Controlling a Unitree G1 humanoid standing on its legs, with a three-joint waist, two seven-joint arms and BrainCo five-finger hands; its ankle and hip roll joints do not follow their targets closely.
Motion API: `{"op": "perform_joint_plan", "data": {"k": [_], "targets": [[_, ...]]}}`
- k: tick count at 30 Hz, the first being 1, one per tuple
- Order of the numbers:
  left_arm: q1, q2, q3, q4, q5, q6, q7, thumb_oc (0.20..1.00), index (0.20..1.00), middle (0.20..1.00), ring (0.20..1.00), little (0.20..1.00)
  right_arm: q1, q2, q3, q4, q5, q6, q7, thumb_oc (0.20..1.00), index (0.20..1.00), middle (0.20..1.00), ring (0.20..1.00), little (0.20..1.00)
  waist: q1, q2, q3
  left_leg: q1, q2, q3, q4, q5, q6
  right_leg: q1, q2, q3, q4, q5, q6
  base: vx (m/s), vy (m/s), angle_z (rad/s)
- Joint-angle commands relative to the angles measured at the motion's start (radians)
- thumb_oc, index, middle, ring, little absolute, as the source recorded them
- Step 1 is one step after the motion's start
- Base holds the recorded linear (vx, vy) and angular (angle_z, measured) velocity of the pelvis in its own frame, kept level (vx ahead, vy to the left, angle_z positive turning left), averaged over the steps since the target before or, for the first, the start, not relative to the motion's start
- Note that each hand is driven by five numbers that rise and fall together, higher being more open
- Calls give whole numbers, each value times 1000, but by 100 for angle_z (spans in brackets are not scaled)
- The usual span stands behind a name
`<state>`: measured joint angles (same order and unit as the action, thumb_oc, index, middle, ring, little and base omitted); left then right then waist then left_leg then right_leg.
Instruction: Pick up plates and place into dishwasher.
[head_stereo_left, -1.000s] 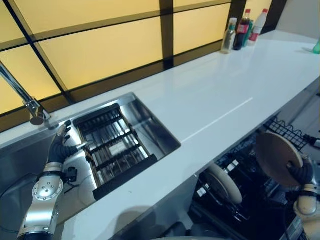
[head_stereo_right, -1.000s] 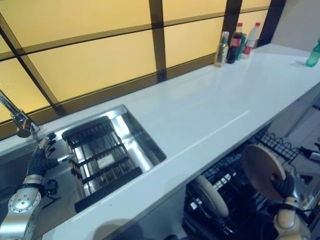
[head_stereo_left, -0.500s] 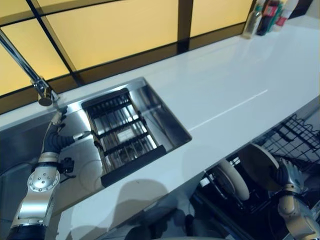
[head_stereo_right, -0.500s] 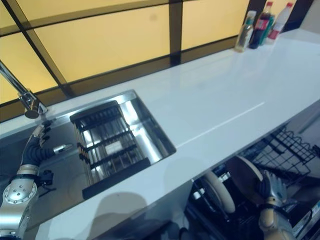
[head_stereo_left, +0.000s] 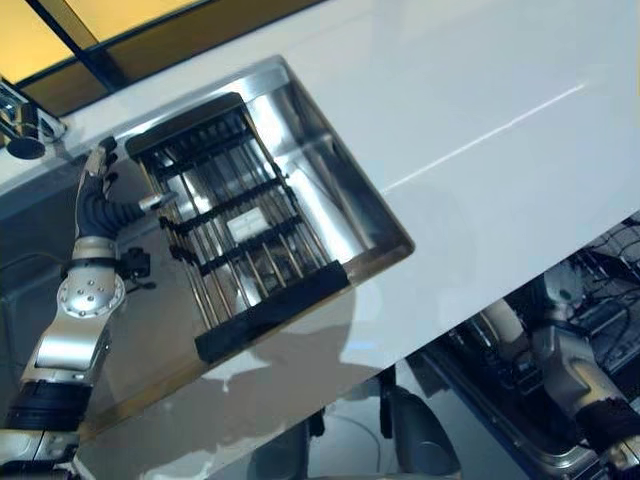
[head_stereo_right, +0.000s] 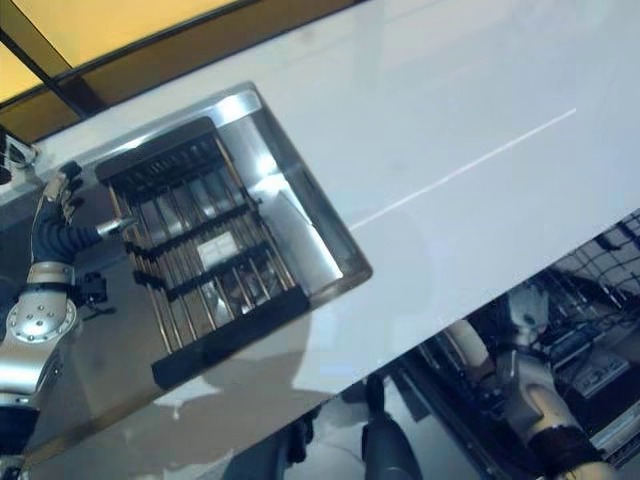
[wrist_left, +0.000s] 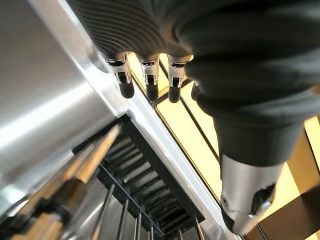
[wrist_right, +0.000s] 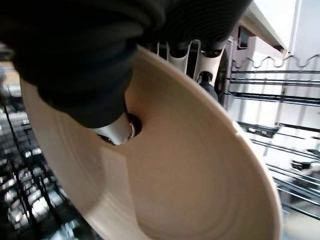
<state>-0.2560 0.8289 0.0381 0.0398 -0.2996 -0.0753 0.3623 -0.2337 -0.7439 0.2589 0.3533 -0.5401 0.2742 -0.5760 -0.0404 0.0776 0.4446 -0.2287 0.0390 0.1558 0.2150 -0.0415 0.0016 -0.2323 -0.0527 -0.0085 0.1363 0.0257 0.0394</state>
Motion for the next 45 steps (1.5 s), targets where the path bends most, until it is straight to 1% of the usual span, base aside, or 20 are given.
{"op": "perform_joint_plan", "data": {"k": [1,5,10,13,21,22,23,31,36,41,43,45], "targets": [[-77,68,1,-4,-32,-51,71,1000,1000,1000,1000,1000,-74,-64,58,172,49,126,-29,200,200,200,200,200,5,4,40,-82,-21,-33,80,-44,12,-2,-44,-20,-112,64,86,-98,46,0],[-105,58,-11,-3,-27,-61,106,1000,1000,1000,1000,1000,-129,-76,73,202,79,147,-38,200,200,200,200,200,-6,17,75,-99,-25,-35,71,-37,9,-31,-51,-24,-104,64,77,-70,47,2],[-103,21,-22,-22,-4,-68,141,1000,1000,1000,1000,1000,-158,-79,83,223,114,163,-15,200,200,200,200,200,-17,33,75,-135,-32,-37,60,-25,9,-80,-58,-27,-95,65,65,-34,51,2],[-100,-7,-25,-33,5,-71,156,1000,1000,1000,1000,1000,-168,-82,82,253,130,148,5,200,200,200,200,200,-24,51,75,-140,-34,-39,61,-30,8,-90,-62,-34,-88,57,58,-16,77,-1],[-93,-58,-23,-50,19,-69,173,1000,1000,1000,1000,1000,-163,-86,44,257,136,148,35,200,200,200,200,200,-39,70,75,-141,-40,-33,56,-22,3,-108,-77,-34,-76,56,51,-14,63,-1],[-91,-61,-24,-54,20,-67,175,1000,1000,1000,1000,1000,-158,-85,38,257,141,146,38,492,492,492,492,492,-41,71,75,-139,-41,-32,55,-22,2,-108,-78,-33,-74,56,51,-7,51,1],[-88,-66,-24,-57,23,-68,177,1000,1000,1000,1000,1000,-152,-84,32,257,144,145,41,1000,1000,1000,1000,1000,-42,72,75,-137,-41,-32,55,-21,1,-107,-79,-33,-72,55,51,-5,49,0],[-66,-104,-23,-70,36,-76,186,1000,1000,1000,1000,1000,-121,-72,-15,249,135,151,57,1000,1000,1000,1000,1000,-53,88,75,-104,-48,-24,50,-24,-1,-96,-86,-27,-51,45,50,-4,54,0],[-36,-137,-15,-80,44,-81,181,1000,1000,1000,1000,1000,-90,-71,-48,233,119,150,58,1000,1000,1000,1000,1000,-61,97,72,-50,-52,-17,37,-31,-4,-59,-85,-22,-44,31,50,12,65,0],[20,-170,3,-88,49,-104,166,1000,1000,1000,1000,1000,-14,-56,-99,213,117,143,46,1000,1000,1000,1000,1000,-64,97,38,-8,-55,-8,18,-35,-6,-29,-86,-18,-45,20,52,19,57,2],[56,-192,14,-91,61,-120,154,1000,1000,1000,1000,1000,29,-36,-124,206,109,137,42,1000,1000,1000,1000,1000,-66,93,17,18,-56,-4,10,-38,-6,-7,-84,-16,-47,15,52,39,43,2],[83,-210,24,-99,71,-123,143,1000,1000,1000,1000,1000,62,-18,-143,195,103,145,43,1000,1000,1000,1000,1000,-67,87,-4,44,-57,0,3,-43,-4,16,-83,-15,-51,12,53,59,35,0]]}}
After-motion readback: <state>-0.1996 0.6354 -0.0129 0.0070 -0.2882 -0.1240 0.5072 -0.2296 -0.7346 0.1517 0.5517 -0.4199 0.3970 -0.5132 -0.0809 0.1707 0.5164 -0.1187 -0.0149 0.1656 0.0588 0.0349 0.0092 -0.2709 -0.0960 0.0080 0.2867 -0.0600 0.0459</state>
